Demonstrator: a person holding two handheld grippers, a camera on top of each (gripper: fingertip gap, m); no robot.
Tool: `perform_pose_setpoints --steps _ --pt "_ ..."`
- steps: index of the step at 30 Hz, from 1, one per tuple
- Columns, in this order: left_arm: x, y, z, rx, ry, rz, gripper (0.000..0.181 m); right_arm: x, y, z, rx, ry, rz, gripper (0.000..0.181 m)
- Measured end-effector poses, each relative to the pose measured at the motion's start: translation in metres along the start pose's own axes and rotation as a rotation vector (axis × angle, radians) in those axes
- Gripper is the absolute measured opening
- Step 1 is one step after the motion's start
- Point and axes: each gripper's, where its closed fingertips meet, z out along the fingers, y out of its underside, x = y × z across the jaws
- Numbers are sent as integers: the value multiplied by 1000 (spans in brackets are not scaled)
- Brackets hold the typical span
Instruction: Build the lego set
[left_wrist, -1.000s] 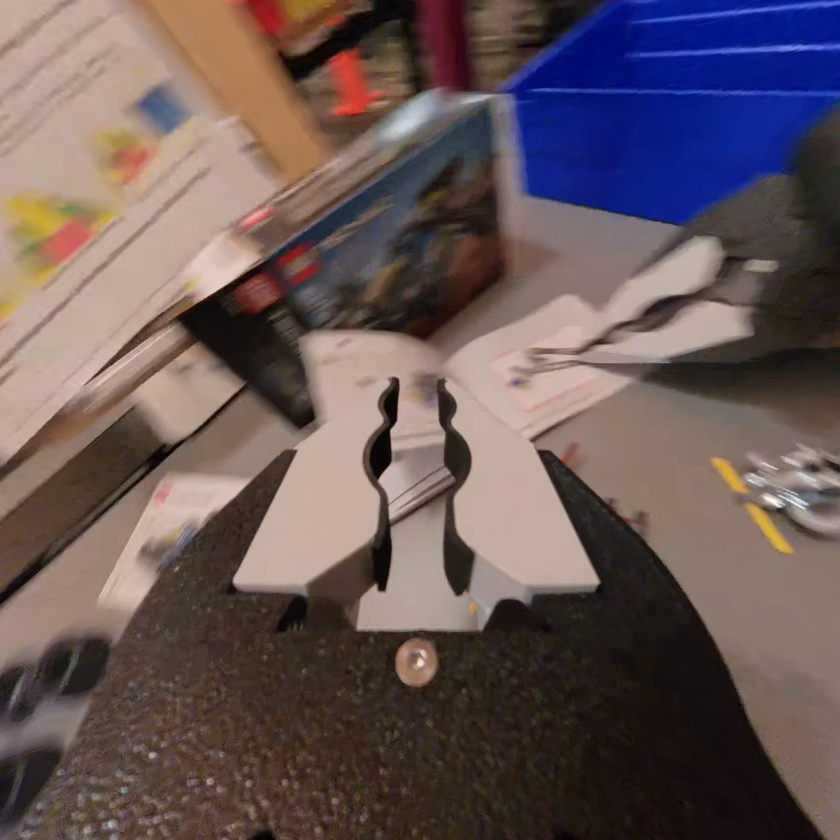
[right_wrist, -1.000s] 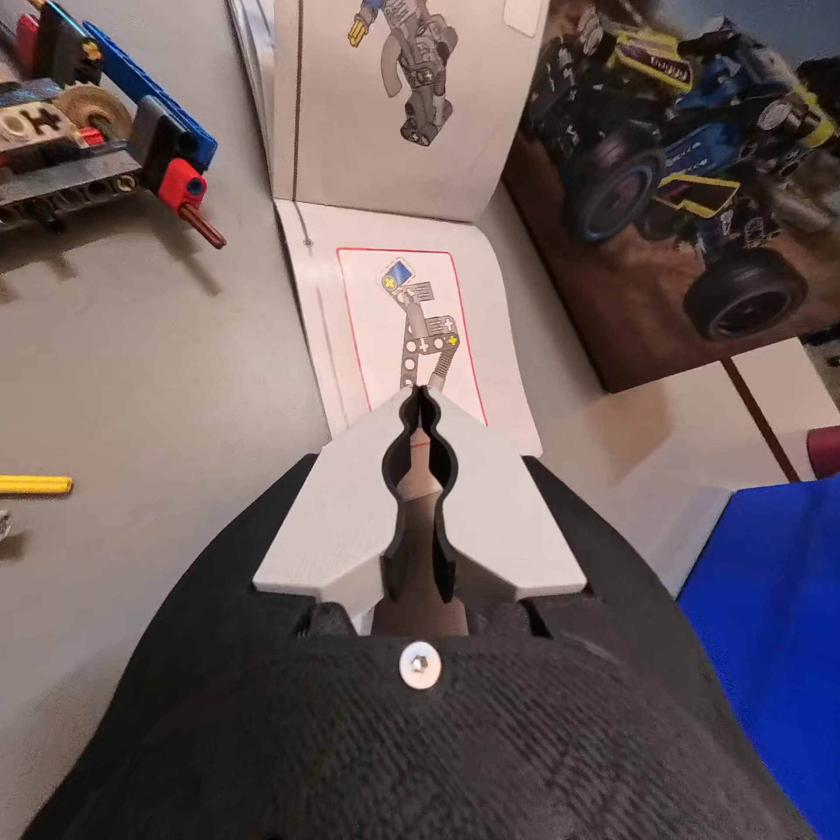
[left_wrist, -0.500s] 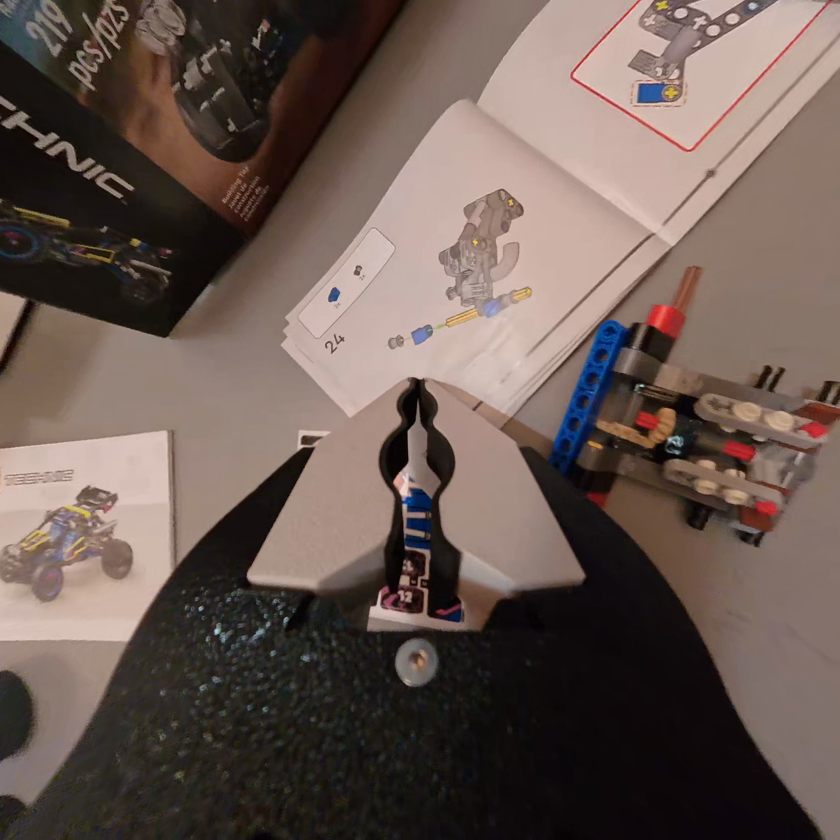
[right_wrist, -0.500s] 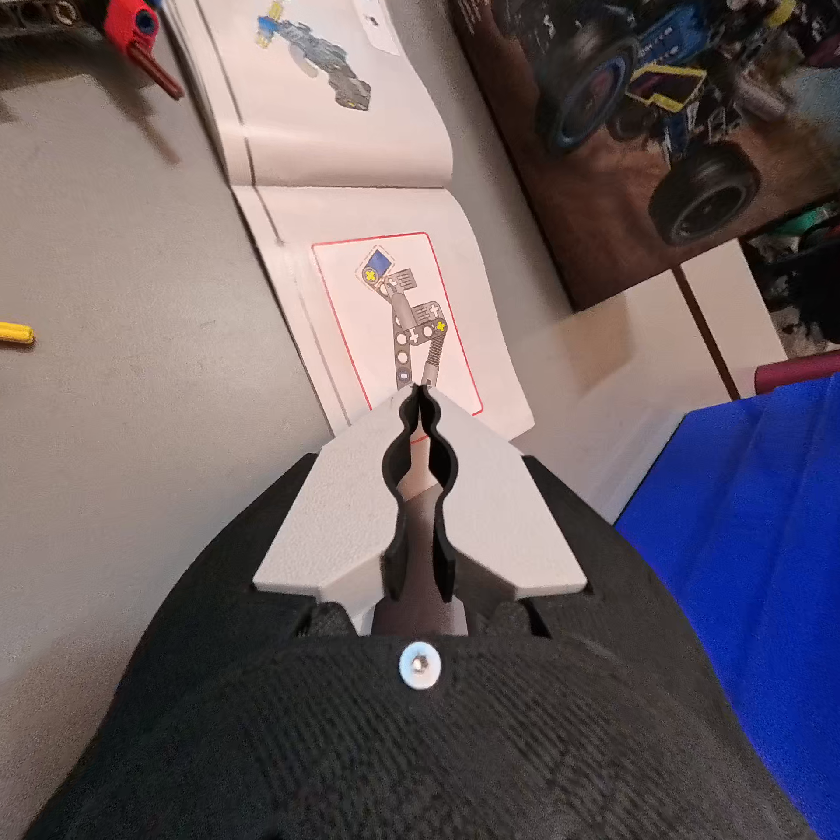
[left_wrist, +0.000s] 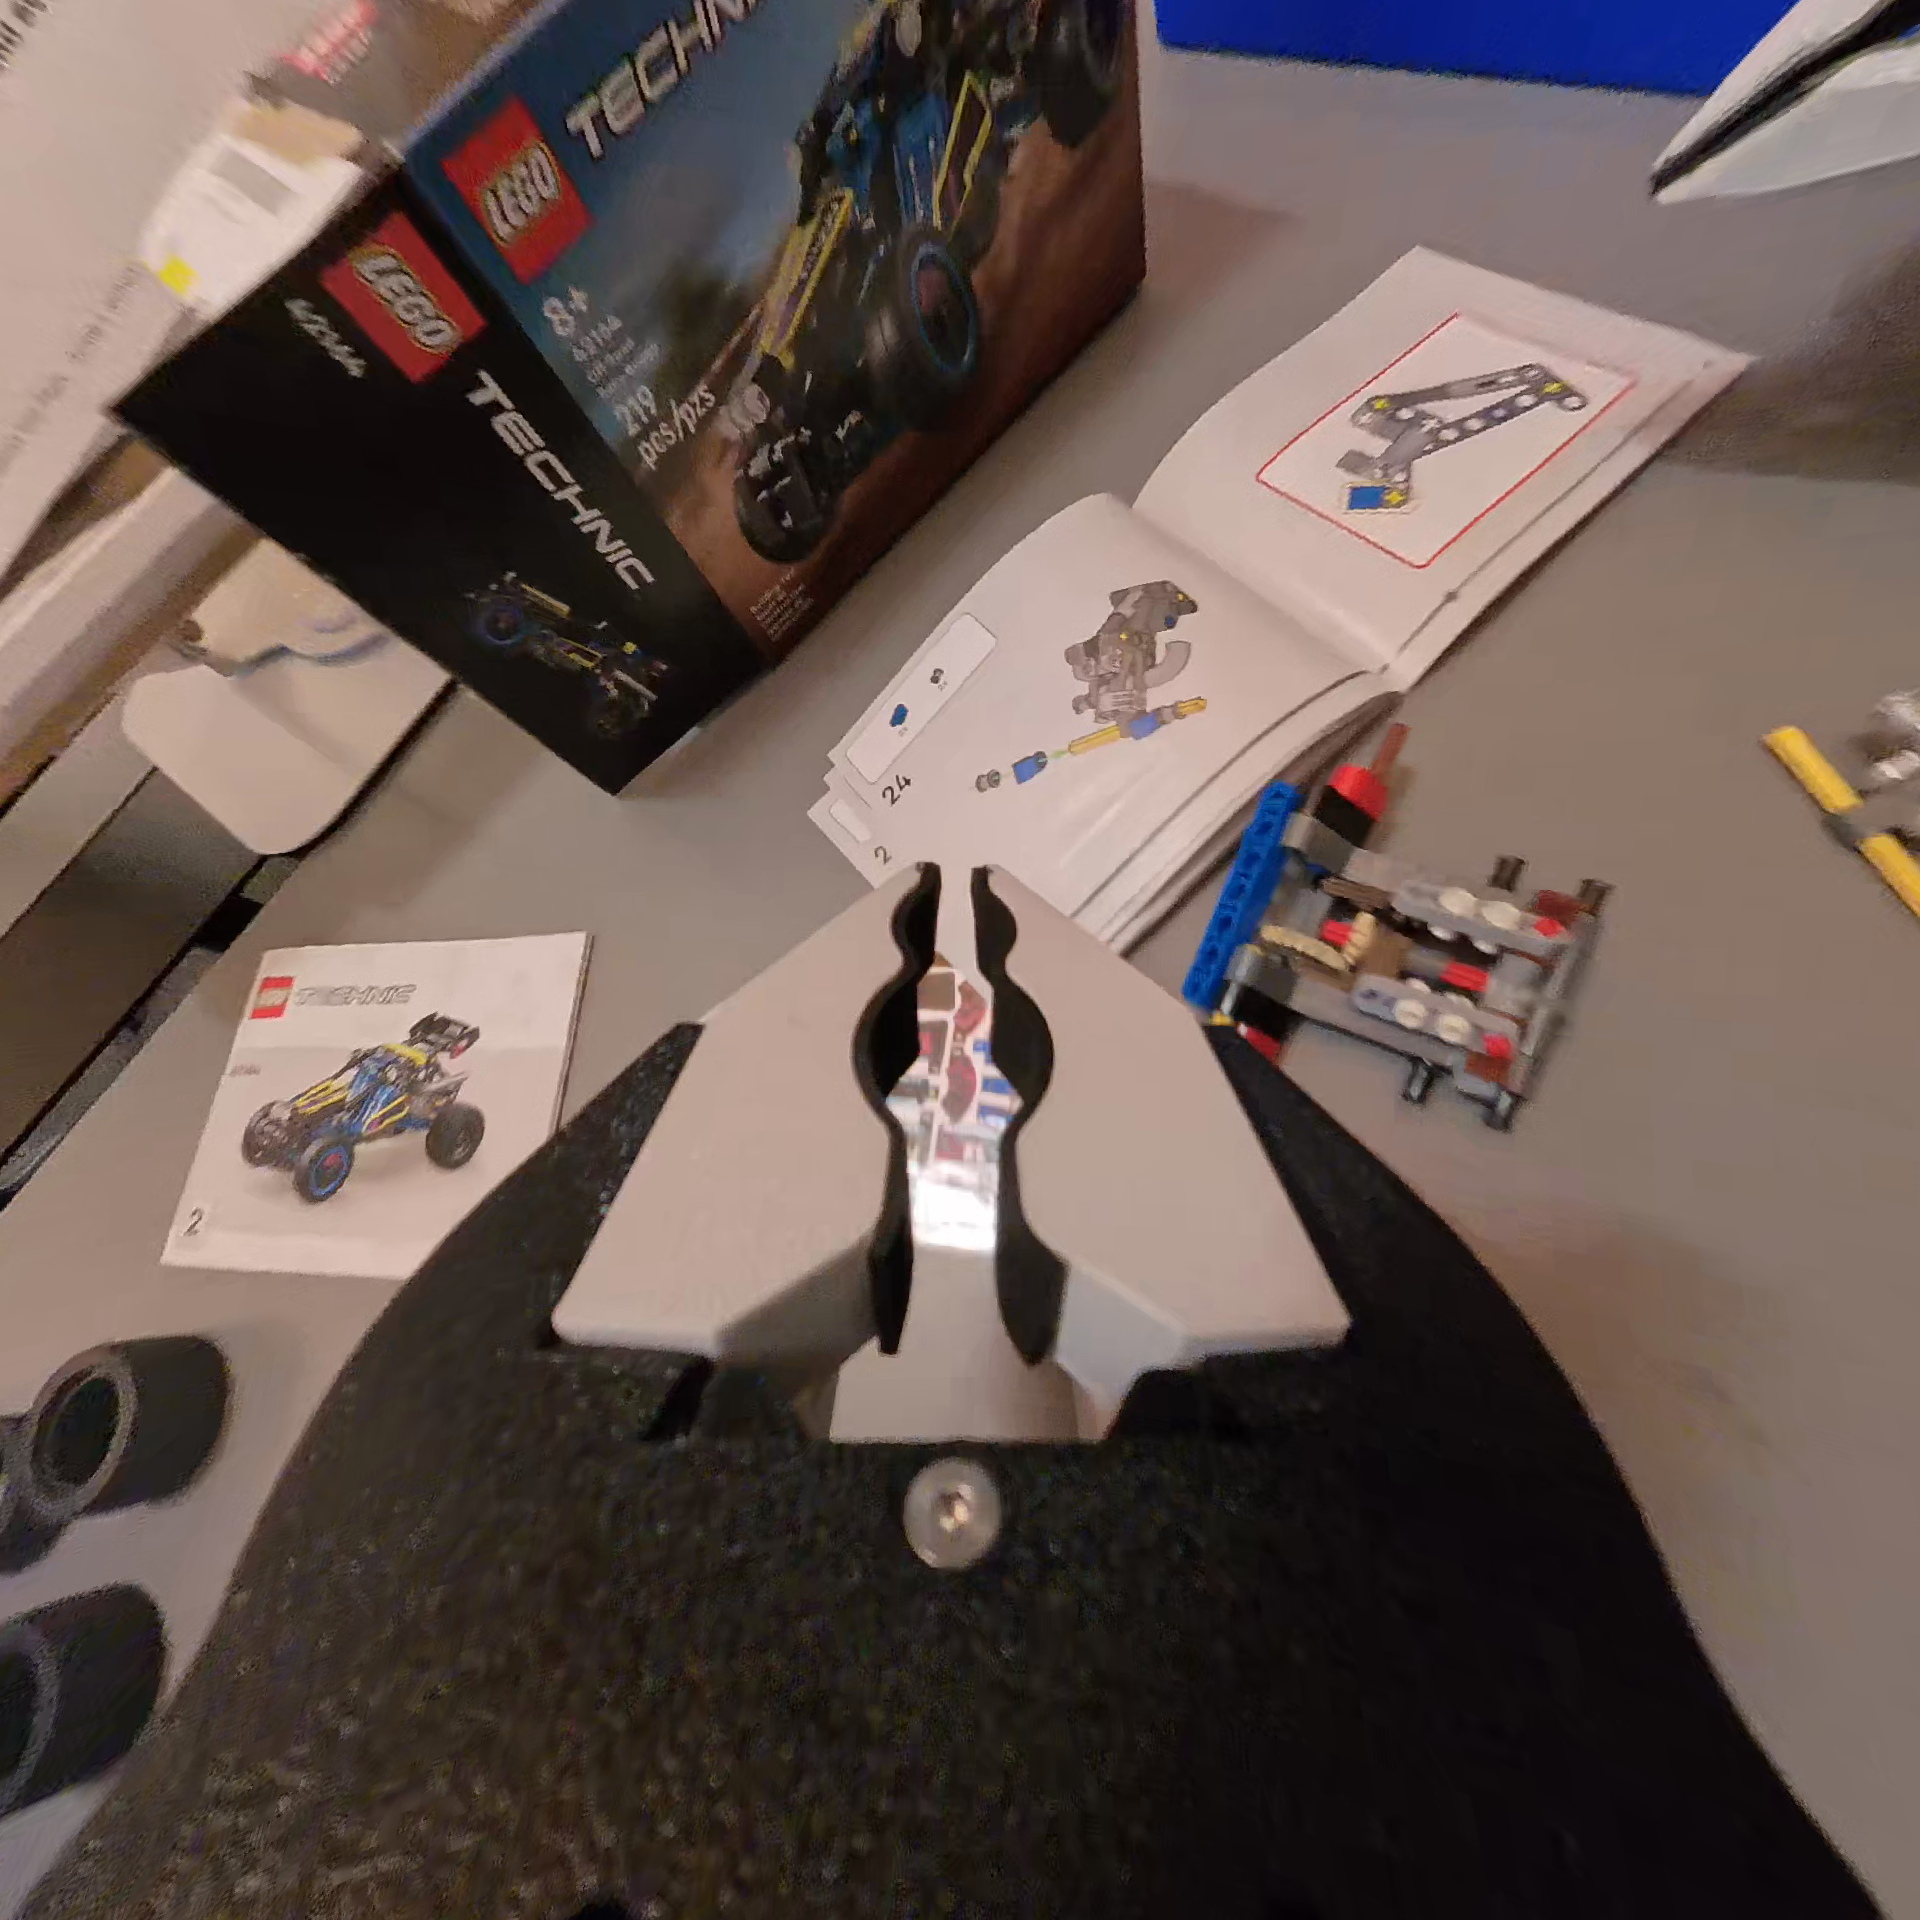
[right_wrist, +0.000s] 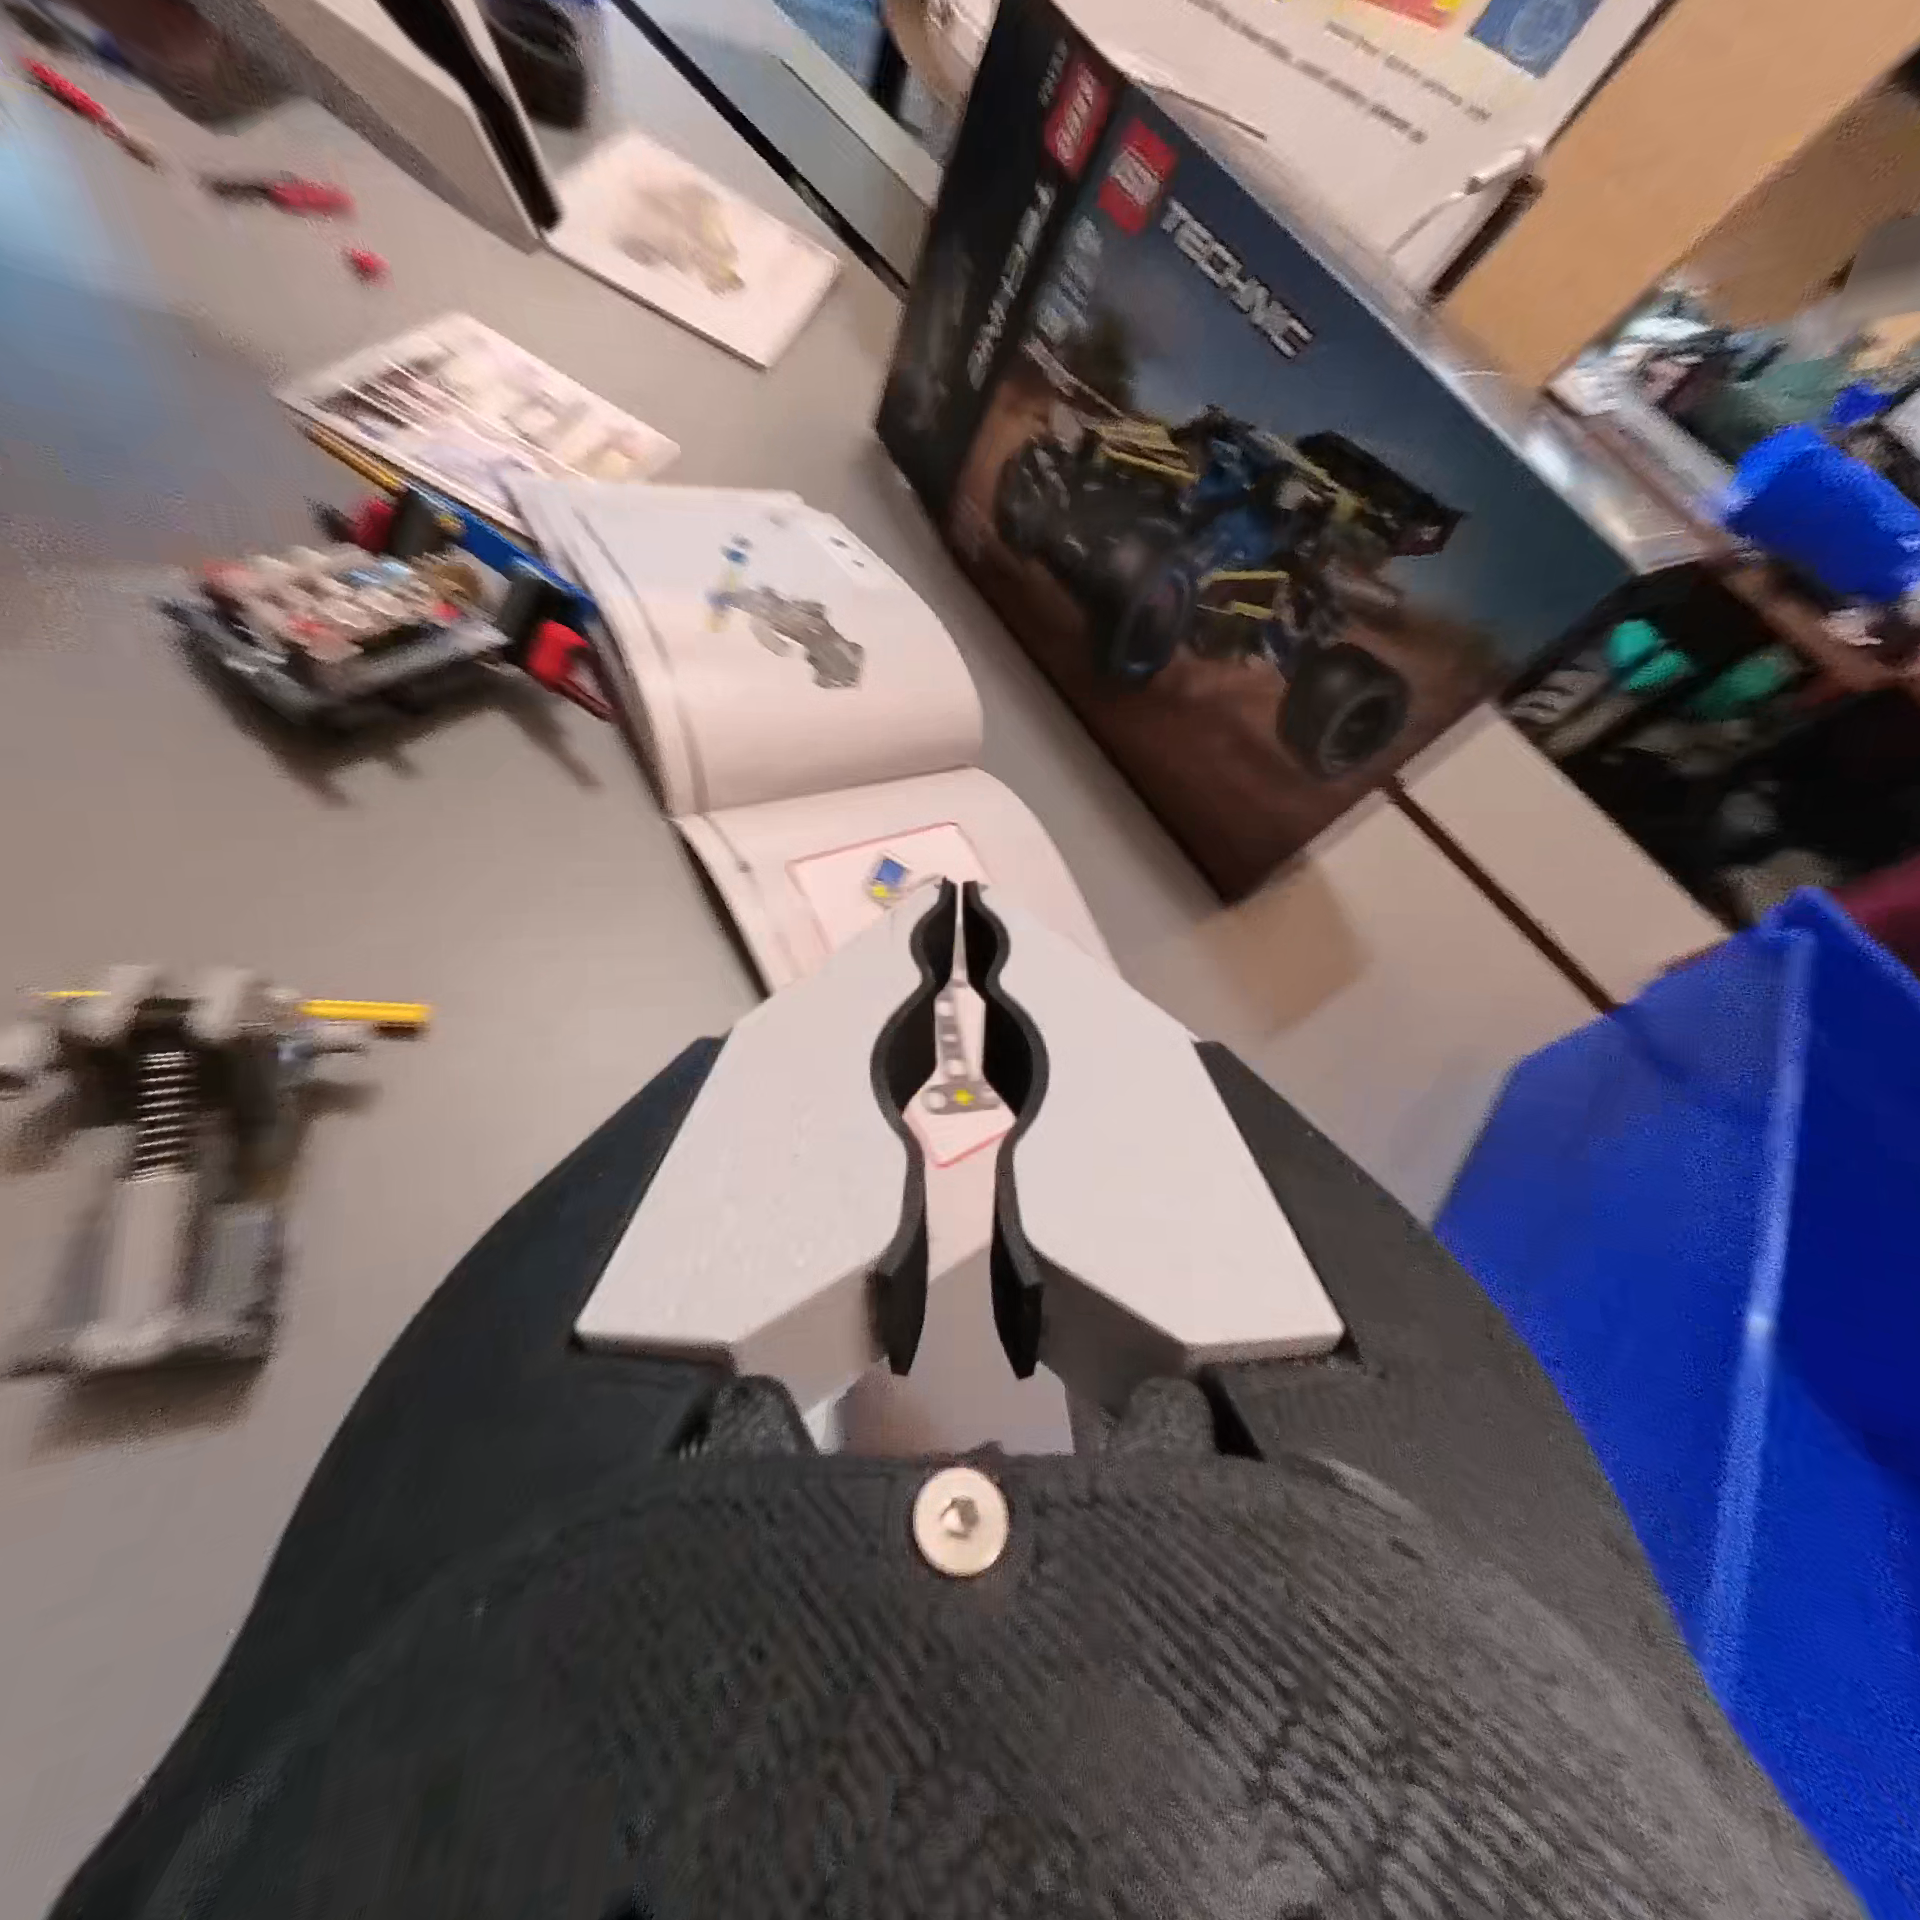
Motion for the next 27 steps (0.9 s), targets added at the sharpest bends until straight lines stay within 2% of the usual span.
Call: perform_pose_setpoints --steps 3,9,13,16,23,27 --pt "6 11 -29 17 -9 11 3 -17 -4 -17 12 -104 51 6" --pt "22 60 -81 -16 47 -2 7 -67 12 -60 -132 -366 106 34" --pt "37 94 -105 -83 114 -33 10 -90 31 -66 -196 -402 118 37" --pt "46 111 -112 -119 118 -25 10 -102 35 -64 -202 -427 112 37" --pt "58 121 -118 -117 129 -38 11 -109 28 -53 -196 -413 94 37" --pt "60 121 -119 -106 128 -36 11 -105 17 -50 -181 -350 212 43"
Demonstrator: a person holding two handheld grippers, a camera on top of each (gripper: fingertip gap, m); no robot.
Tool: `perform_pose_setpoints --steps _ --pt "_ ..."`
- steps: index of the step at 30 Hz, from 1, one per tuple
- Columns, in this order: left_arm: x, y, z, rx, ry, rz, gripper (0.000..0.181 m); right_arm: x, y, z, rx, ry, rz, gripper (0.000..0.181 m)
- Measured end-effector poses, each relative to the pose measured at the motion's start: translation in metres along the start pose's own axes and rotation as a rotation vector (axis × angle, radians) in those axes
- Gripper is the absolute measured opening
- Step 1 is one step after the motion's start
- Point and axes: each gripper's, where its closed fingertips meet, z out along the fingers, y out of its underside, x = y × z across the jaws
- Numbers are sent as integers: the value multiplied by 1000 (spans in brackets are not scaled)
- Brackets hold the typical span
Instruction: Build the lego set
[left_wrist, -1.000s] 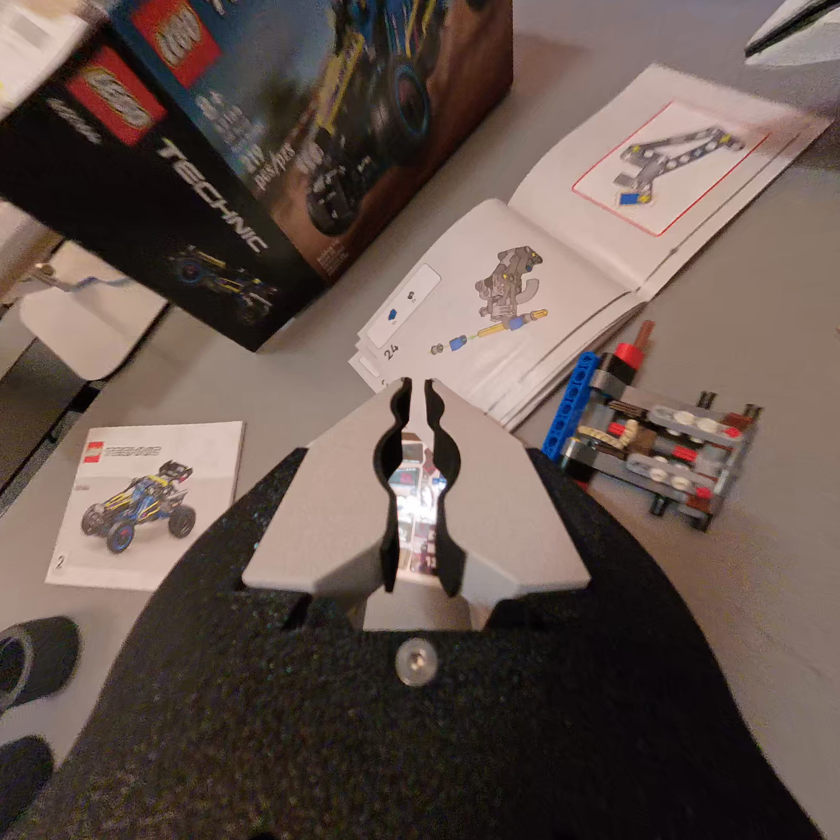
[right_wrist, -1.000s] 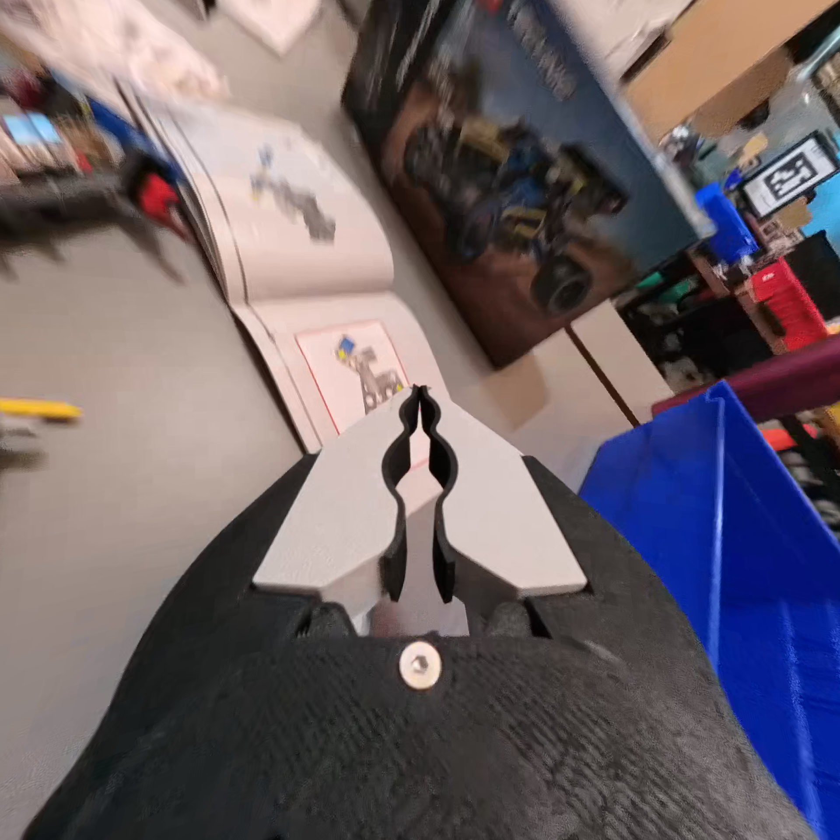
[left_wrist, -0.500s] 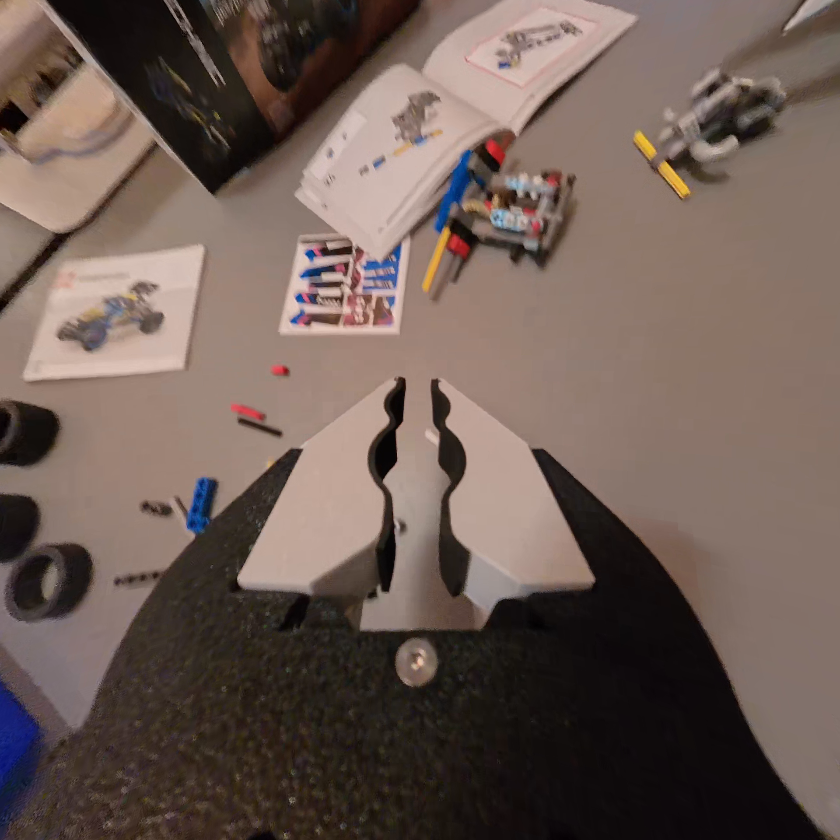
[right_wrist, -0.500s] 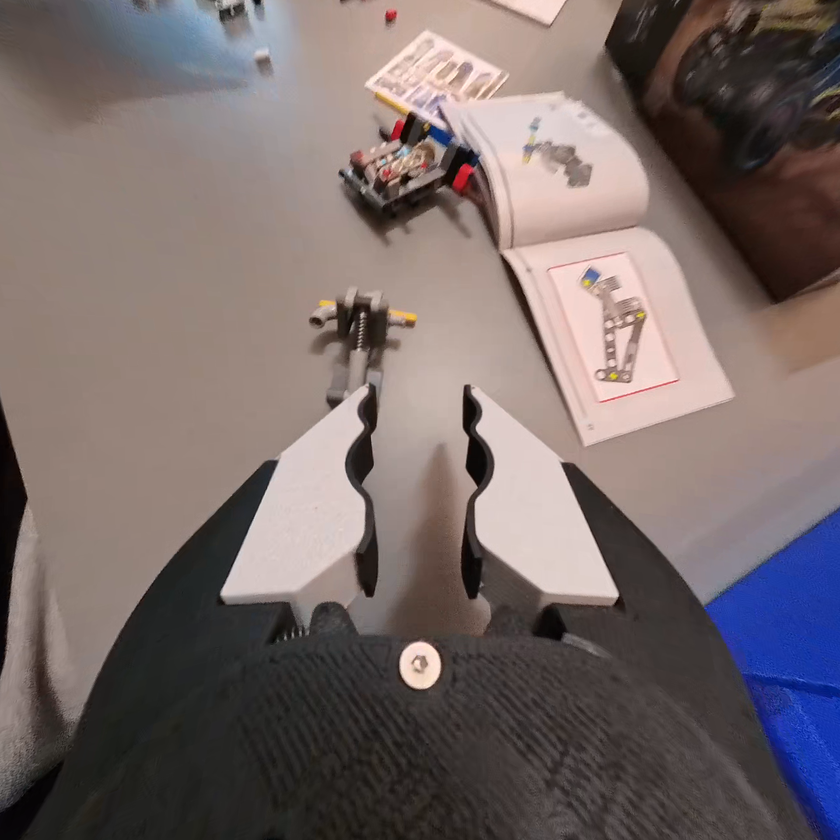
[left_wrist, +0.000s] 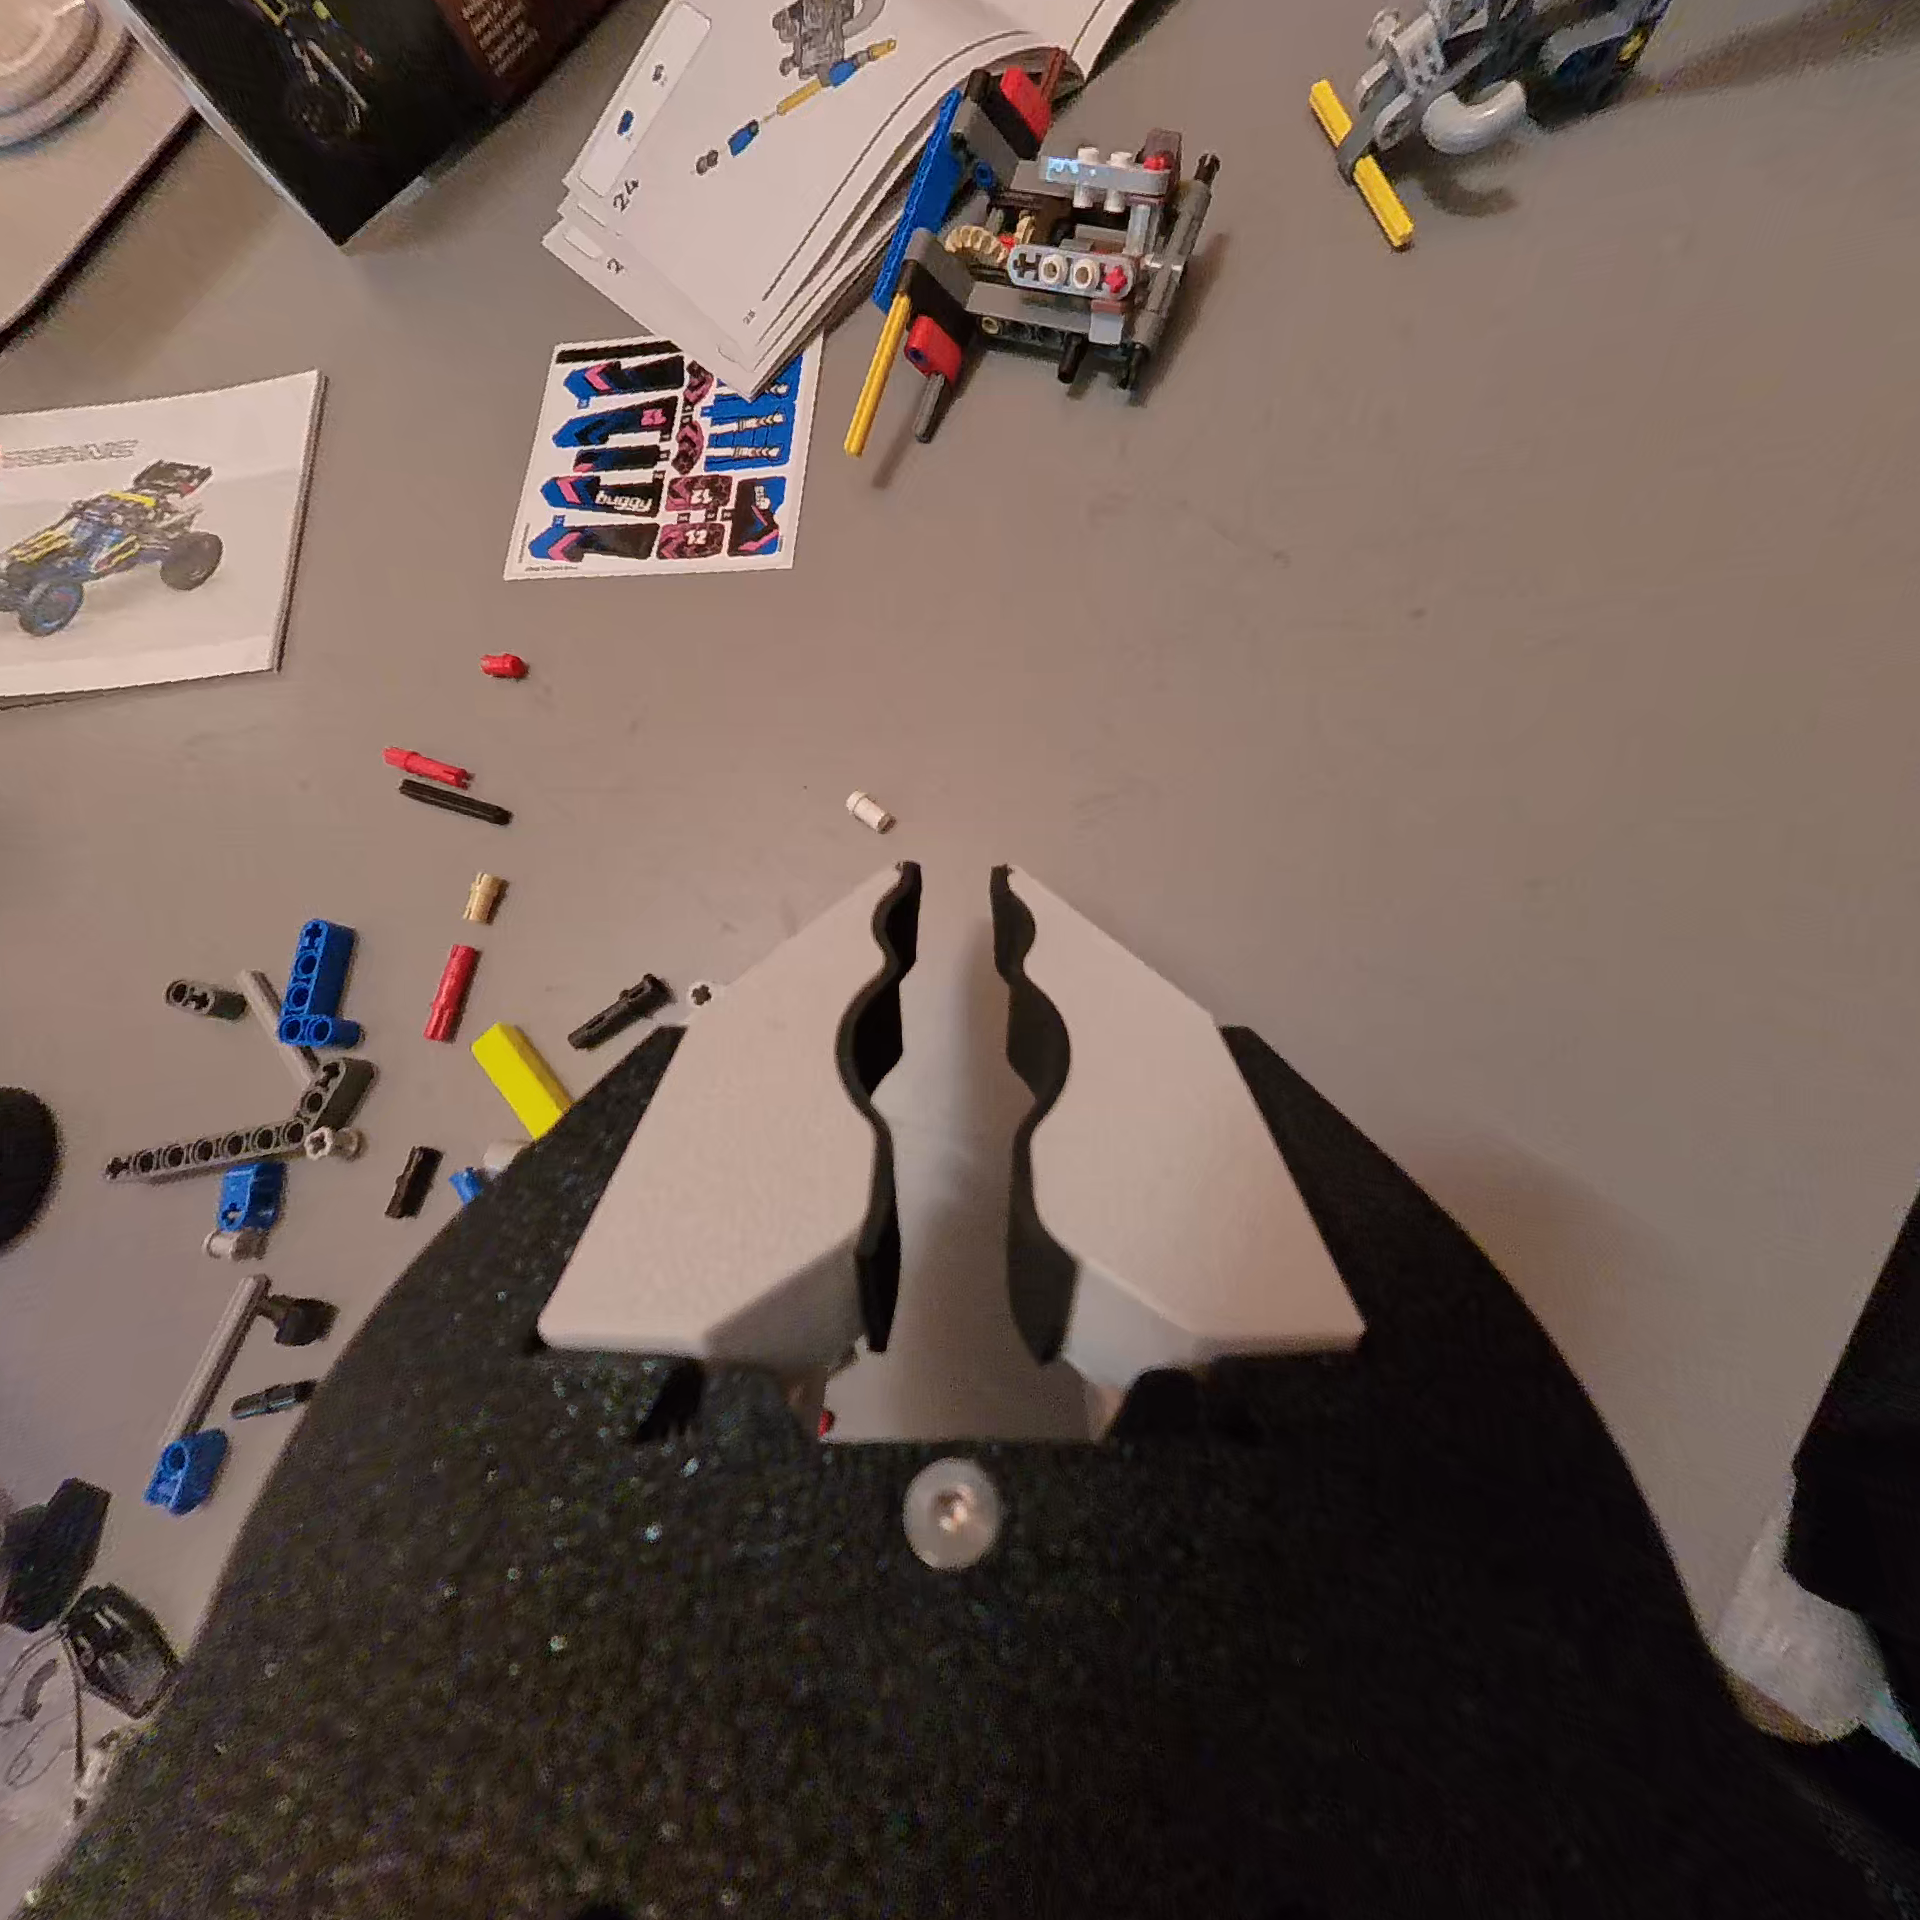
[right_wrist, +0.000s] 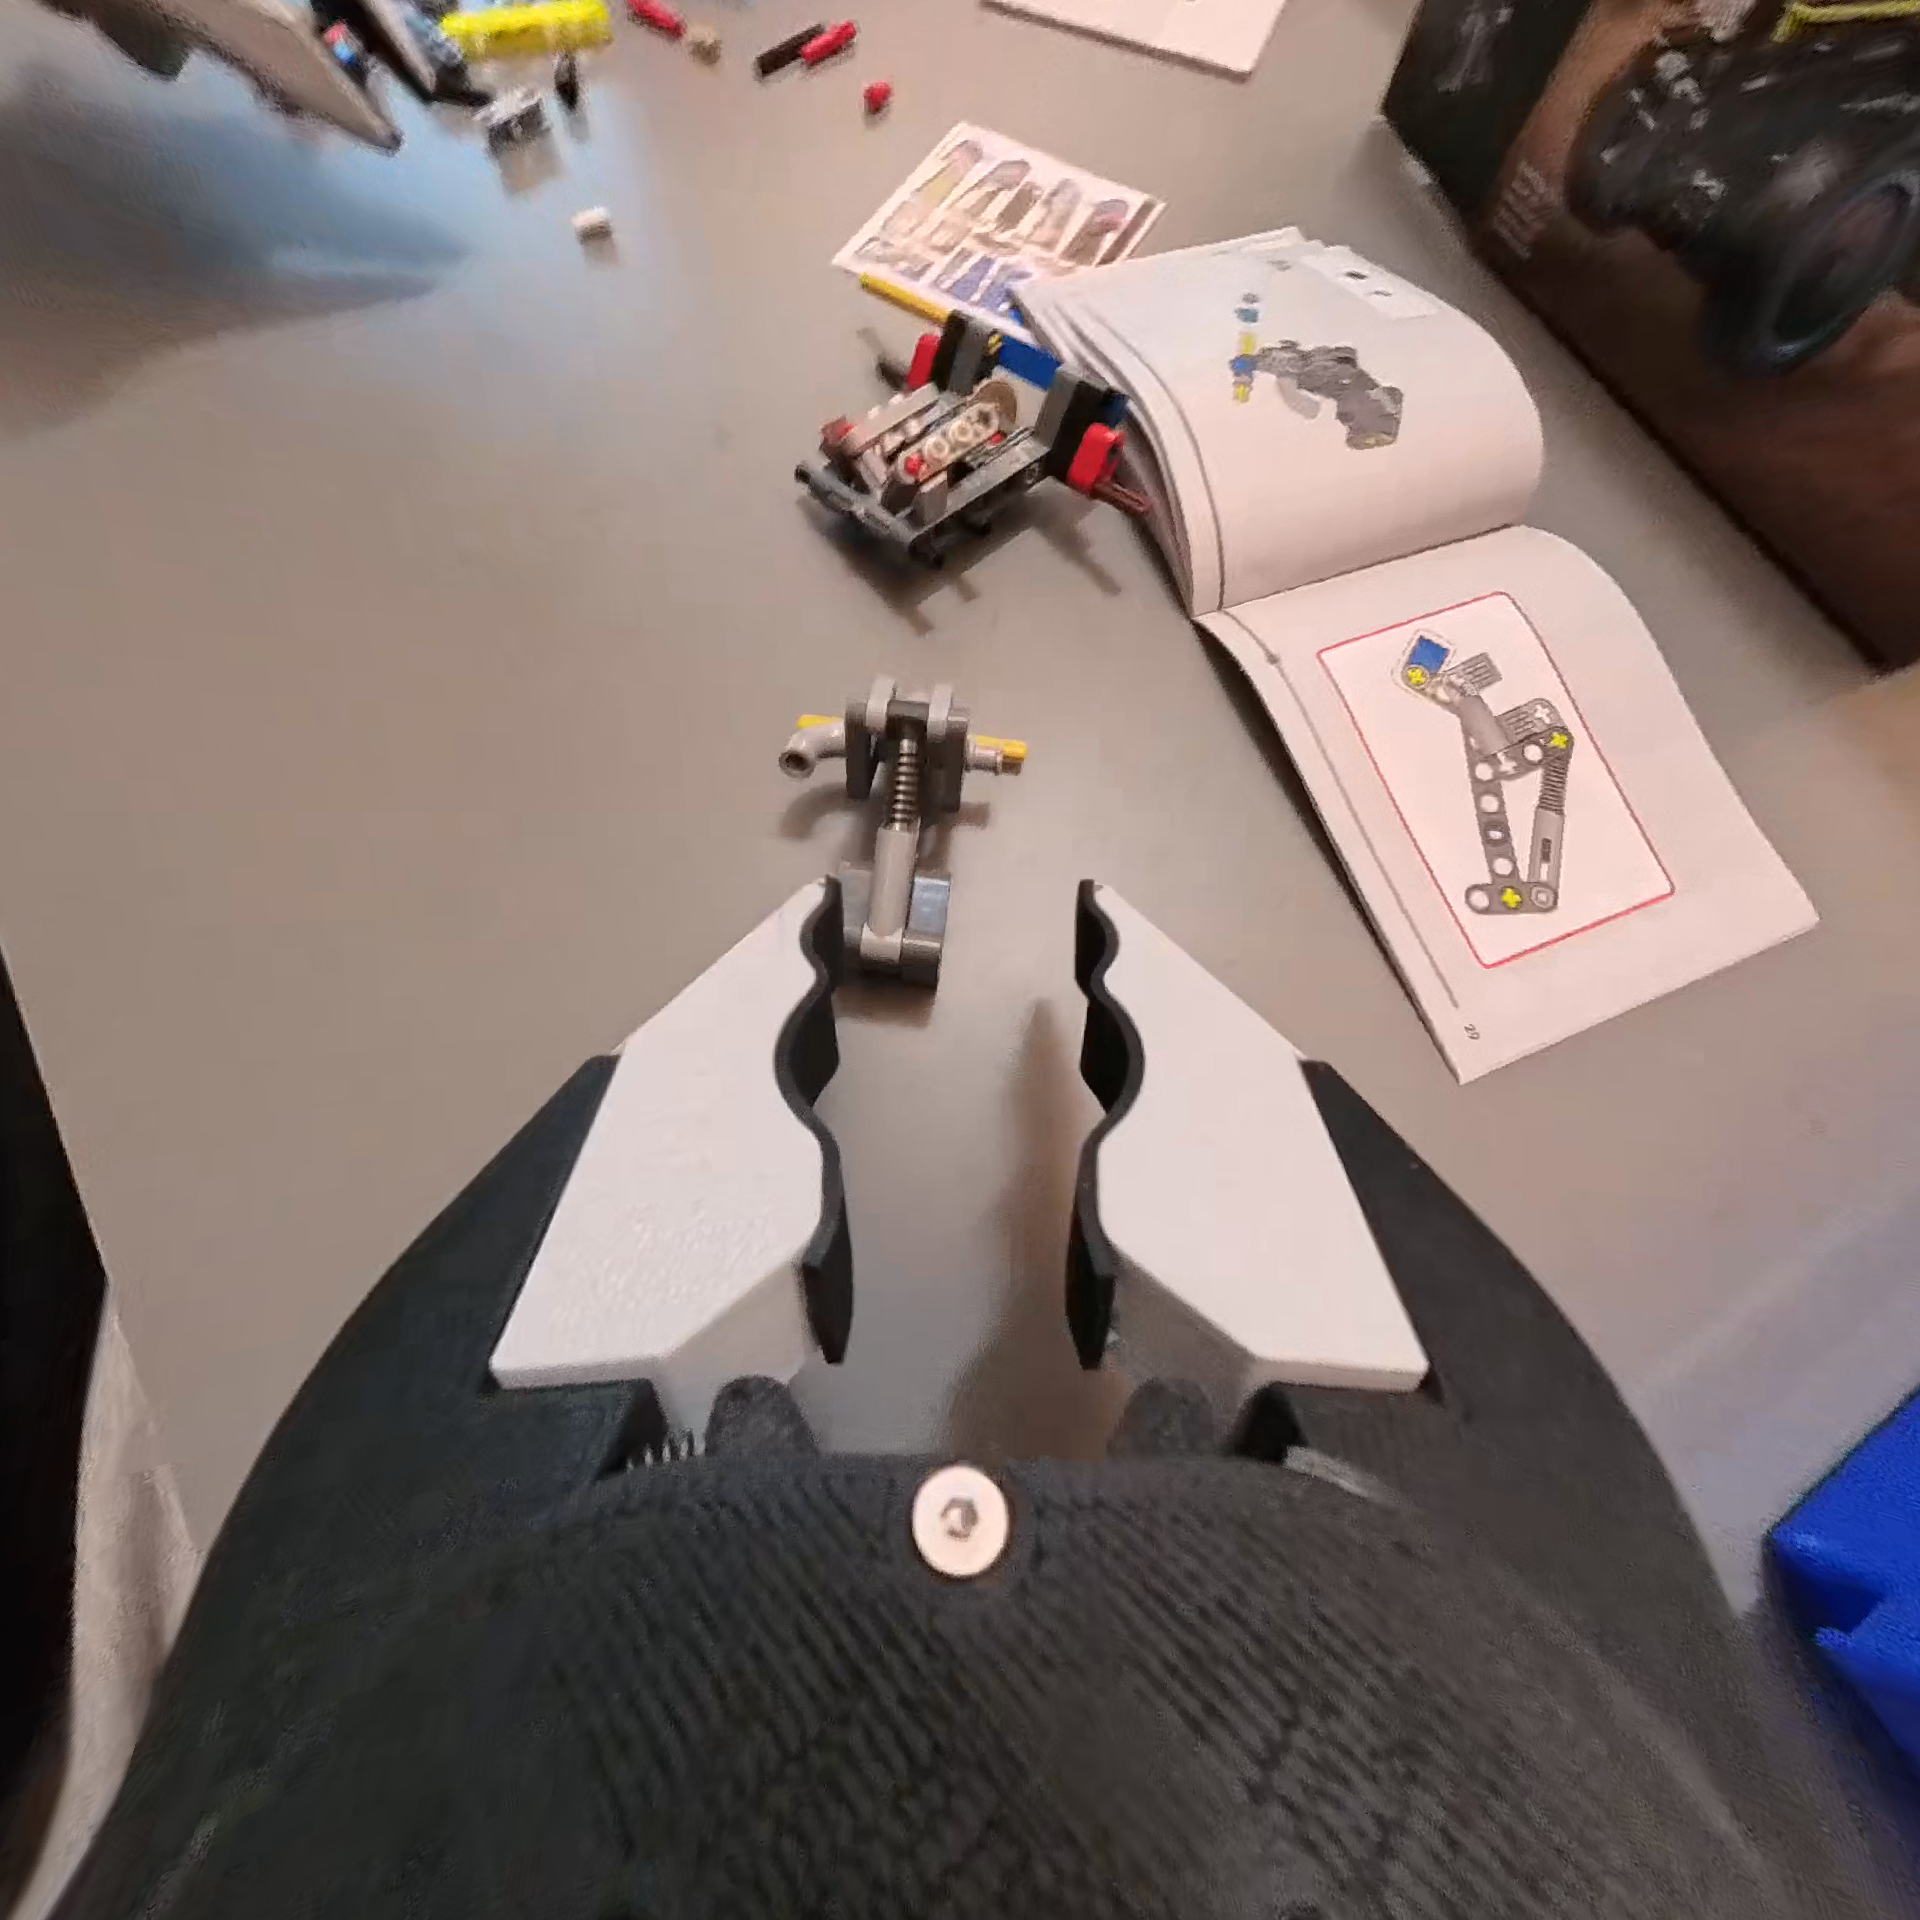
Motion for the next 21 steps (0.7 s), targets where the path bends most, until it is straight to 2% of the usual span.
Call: perform_pose_setpoints --steps 4,7,9,21 --pt "2 -1 3 4 4 4 11 -9 3 13 -21 18 4 42" --pt "3 -3 4 11 6 11 11 -9 7 21 -42 26 -34 25" --pt "3 -4 5 16 8 17 11 -11 7 21 -35 6 -75 23" --pt "17 -23 19 99 70 48 10 -20 -1 27 65 -264 -298 22"
